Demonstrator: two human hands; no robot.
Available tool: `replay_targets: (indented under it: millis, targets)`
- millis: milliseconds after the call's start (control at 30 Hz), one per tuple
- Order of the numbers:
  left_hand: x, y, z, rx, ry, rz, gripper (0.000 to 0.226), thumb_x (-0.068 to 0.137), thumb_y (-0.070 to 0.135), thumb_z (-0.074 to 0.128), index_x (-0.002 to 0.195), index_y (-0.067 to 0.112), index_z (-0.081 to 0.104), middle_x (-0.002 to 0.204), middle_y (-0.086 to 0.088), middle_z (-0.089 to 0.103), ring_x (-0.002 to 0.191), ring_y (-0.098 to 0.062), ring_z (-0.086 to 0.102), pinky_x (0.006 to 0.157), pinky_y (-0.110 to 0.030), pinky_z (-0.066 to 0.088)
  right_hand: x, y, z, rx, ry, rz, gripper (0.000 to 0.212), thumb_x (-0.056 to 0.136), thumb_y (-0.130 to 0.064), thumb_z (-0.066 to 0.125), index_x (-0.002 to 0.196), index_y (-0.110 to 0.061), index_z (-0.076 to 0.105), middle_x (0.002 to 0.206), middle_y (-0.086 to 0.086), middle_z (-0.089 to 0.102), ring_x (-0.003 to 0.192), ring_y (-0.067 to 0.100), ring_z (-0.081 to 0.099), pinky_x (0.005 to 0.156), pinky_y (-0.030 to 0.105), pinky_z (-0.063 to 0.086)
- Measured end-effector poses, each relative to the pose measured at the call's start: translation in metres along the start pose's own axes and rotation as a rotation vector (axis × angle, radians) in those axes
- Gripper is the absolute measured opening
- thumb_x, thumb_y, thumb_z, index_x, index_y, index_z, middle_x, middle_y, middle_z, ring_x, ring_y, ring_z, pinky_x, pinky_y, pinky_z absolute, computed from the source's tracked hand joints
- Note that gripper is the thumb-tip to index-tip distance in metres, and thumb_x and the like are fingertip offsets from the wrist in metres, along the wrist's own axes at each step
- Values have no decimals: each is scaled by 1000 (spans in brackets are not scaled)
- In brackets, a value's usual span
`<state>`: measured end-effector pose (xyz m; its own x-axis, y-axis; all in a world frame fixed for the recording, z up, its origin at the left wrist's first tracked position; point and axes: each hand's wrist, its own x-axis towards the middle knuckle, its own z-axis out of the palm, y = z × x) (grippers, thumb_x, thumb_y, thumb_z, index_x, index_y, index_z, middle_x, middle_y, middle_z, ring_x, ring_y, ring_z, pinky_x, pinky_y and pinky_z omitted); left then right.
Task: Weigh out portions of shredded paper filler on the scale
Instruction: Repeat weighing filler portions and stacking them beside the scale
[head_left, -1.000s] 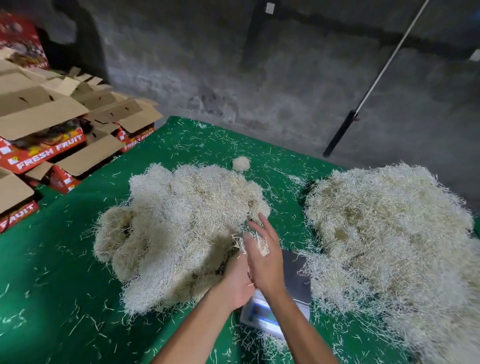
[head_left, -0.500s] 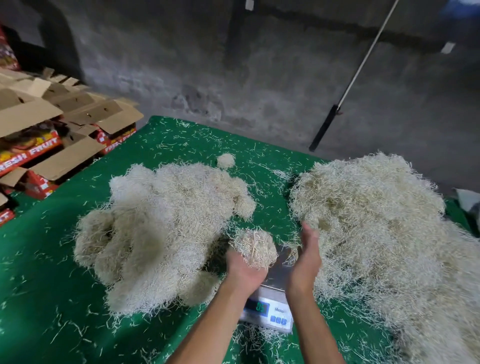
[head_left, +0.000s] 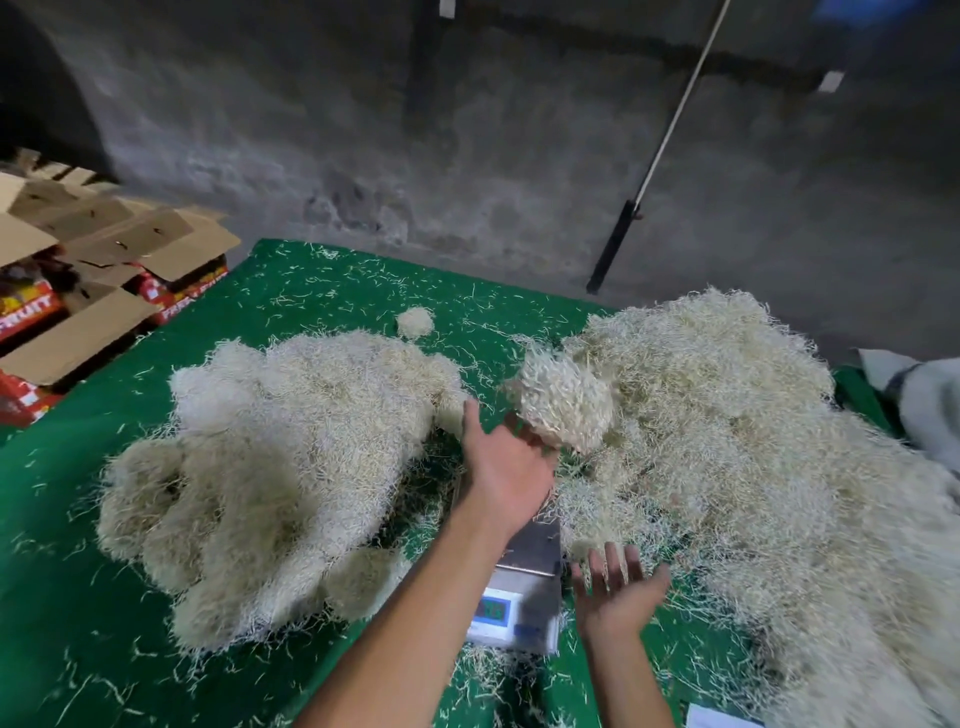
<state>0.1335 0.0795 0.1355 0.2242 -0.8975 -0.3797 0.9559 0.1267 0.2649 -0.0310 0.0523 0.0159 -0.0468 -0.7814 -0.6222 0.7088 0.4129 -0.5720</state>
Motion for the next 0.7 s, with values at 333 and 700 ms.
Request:
replay_targets:
  millis: [333,700]
  targets:
    - [0,-26,-133,-46,369,-14,81,100,67,28,157,9,28,155,-21,40,140,-37,41,108,-51,35,-55,15,165,-106,-614,115,62,105,-61,26,150,-21,42,143,8,55,132,33,54,109,66,40]
    - [32,-55,-135,163,323,-80,69,105,56,33,147,2,44,143,-19,55,132,-32,52,115,-46,36,1,54,47,-256,-378,197,41,107,-49,36,125,-18,57,128,9,70,121,27,63,108,45,46]
